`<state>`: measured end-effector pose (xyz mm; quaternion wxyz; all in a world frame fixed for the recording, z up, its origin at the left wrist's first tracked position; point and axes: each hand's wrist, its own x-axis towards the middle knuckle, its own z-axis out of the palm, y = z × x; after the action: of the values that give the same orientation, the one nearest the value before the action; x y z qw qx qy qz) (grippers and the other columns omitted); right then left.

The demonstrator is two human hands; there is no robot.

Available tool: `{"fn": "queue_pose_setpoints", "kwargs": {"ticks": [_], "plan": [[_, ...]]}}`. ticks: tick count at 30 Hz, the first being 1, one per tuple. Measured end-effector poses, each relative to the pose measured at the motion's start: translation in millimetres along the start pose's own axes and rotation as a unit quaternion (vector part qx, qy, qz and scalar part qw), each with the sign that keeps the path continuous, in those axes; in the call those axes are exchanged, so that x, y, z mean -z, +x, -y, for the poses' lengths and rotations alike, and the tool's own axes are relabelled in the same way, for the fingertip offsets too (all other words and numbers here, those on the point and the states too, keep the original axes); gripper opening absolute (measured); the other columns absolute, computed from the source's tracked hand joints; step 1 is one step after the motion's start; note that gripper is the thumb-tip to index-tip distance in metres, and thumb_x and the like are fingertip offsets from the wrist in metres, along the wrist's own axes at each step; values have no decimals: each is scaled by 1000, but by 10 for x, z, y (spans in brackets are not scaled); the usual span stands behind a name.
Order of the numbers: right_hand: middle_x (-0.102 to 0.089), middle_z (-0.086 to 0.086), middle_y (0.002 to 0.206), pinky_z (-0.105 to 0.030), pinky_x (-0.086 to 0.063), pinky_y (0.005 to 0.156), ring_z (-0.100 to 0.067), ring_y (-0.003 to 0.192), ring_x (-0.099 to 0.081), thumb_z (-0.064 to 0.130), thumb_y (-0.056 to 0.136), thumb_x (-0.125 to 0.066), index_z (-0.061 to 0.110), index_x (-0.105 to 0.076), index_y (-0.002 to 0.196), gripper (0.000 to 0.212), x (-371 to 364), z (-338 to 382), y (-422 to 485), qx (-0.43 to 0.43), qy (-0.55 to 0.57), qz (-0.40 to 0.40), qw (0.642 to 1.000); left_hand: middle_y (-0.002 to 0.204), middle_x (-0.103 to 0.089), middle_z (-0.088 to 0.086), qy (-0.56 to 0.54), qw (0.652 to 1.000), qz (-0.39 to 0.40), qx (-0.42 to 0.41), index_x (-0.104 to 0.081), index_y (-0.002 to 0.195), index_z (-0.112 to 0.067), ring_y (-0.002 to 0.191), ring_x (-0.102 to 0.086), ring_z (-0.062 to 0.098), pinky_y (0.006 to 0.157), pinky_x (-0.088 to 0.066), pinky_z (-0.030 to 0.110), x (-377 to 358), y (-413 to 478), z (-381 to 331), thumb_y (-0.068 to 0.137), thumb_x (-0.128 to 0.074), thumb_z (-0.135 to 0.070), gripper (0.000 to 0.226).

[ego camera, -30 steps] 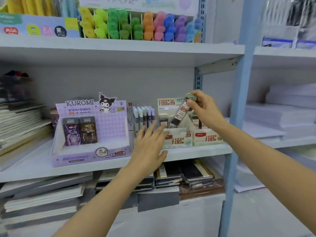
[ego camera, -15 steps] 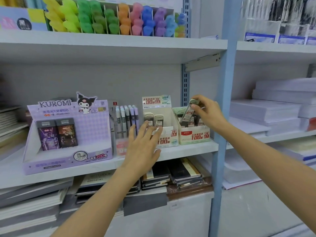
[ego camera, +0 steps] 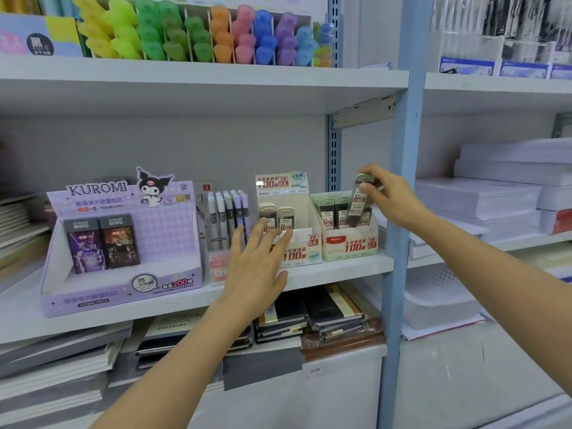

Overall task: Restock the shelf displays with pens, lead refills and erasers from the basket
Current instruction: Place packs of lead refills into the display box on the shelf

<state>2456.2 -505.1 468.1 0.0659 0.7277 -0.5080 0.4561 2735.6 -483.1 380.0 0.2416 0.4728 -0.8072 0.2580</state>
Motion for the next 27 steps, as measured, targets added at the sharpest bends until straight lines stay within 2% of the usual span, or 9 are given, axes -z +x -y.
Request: {"fn": "queue_pose_setpoints", "kwargs": {"ticks": [6, 10, 13, 15, 21, 27], "plan": [[-60, 1, 100, -39, -53, 83, -25, 92, -62, 15, 99, -51, 11, -56, 116, 19, -41, 14, -23, 10, -7, 2, 1000, 160, -20, -4, 2, 1000, 6, 5, -11, 155, -28, 150, 4, 22, 119, 6, 53, -7, 4, -6, 94, -48, -44, 73], [-61, 0, 100, -29, -42, 77, -18, 89, -54, 13, 98, -52, 9, -56, 117, 20, -60, -15, 0, 27, -46, 6, 999, 159, -20, -4, 0, 1000, 6, 5, -12, 155, -28, 150, 3, 22, 119, 8, 52, 8, -1, -6, 94, -48, -43, 72], [-60, -2, 99, -28, -38, 76, -19, 88, -52, 11, 98, -49, 8, -55, 114, 17, -14, -45, 10, 28, -68, -19, 997, 159, -19, -4, 4, 1000, 7, 5, -11, 155, -28, 150, 3, 22, 119, 8, 52, 15, -1, -11, 95, -48, -43, 72], [-59, -4, 100, -28, -36, 76, -20, 89, -51, 10, 99, -47, 7, -55, 114, 17, -16, -52, 5, 30, -100, -5, 995, 160, -19, -4, 6, 1000, 8, 6, -11, 155, -28, 150, 4, 22, 119, 8, 52, 17, 2, -16, 95, -47, -43, 72], [-62, -13, 108, -29, -39, 78, -24, 94, -53, 11, 99, -47, 8, -54, 116, 18, -125, -38, -31, -22, -132, 17, 991, 159, -20, -3, 5, 1000, 12, 7, -12, 155, -28, 150, 3, 22, 119, 7, 52, 34, 0, -30, 94, -48, -43, 72], [-60, -12, 110, -33, -43, 78, -27, 97, -56, 3, 97, -47, 8, -53, 116, 20, -231, -39, -63, -60, -155, 3, 986, 159, -20, -4, 12, 1000, 16, 8, -12, 155, -28, 150, 3, 22, 119, 7, 52, 20, 1, -23, 94, -49, -43, 73]]}}
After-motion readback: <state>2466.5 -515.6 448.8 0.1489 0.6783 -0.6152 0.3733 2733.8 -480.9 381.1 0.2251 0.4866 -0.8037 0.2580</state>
